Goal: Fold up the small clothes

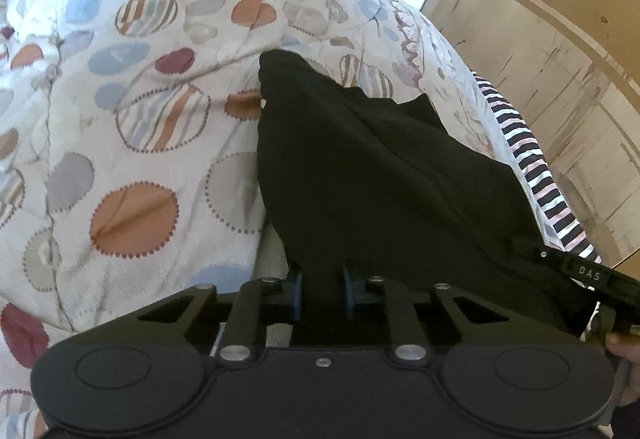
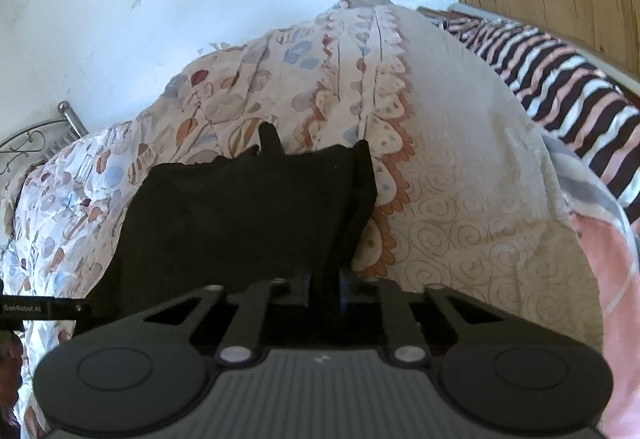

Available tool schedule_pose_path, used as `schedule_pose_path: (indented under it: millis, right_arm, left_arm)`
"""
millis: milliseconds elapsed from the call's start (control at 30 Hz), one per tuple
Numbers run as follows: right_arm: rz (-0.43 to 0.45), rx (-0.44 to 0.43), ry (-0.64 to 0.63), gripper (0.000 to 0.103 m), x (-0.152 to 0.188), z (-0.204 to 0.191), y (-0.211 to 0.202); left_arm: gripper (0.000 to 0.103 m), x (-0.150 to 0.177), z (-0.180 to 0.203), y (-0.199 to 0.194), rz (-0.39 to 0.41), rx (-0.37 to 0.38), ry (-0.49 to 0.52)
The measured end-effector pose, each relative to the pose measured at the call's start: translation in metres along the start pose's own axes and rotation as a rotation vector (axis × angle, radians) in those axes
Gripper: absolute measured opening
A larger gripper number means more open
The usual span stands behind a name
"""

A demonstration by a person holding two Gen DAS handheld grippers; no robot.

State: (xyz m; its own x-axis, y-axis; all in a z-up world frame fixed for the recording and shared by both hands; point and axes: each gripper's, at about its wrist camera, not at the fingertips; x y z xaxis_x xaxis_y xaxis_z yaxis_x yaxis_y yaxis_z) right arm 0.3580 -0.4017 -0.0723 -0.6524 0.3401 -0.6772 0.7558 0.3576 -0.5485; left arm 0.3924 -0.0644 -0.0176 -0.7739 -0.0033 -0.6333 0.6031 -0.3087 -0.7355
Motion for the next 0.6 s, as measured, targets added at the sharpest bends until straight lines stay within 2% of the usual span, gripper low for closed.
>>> schedule_pose_path:
  millis: [200, 367, 600]
  right_arm:
    - [0.079, -0.023, -0.090, 0.007, -0.009, -0.031, -0.020]
    - [0.124, -0.081, -0.225, 0.007, -0.028, -0.086, -0.030]
    - [0.242, -0.138, -0.417, 0.007, -0.040, -0.178, -0.030]
  left_arm:
    - [0.010, -0.014, 0.016, -0.022, 0.061, -0.016, 0.116]
    - [0.008, -0.036, 0.027, -0.046, 0.132, -0.020, 0.194]
    - [0.007, -0.062, -0.003, -0.097, 0.270, -0.102, 0.189]
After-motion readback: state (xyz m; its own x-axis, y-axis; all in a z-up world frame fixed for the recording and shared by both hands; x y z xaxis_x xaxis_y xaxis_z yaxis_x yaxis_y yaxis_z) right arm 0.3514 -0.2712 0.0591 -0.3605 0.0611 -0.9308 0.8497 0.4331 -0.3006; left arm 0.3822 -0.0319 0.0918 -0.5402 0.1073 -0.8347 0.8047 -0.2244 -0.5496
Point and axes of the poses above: each gripper's, at about its wrist camera, not at the fingertips, and y roughly the way its jaws point, z to its right, x to its underside, and after that the axes turned 6 degrees about y, right-handed
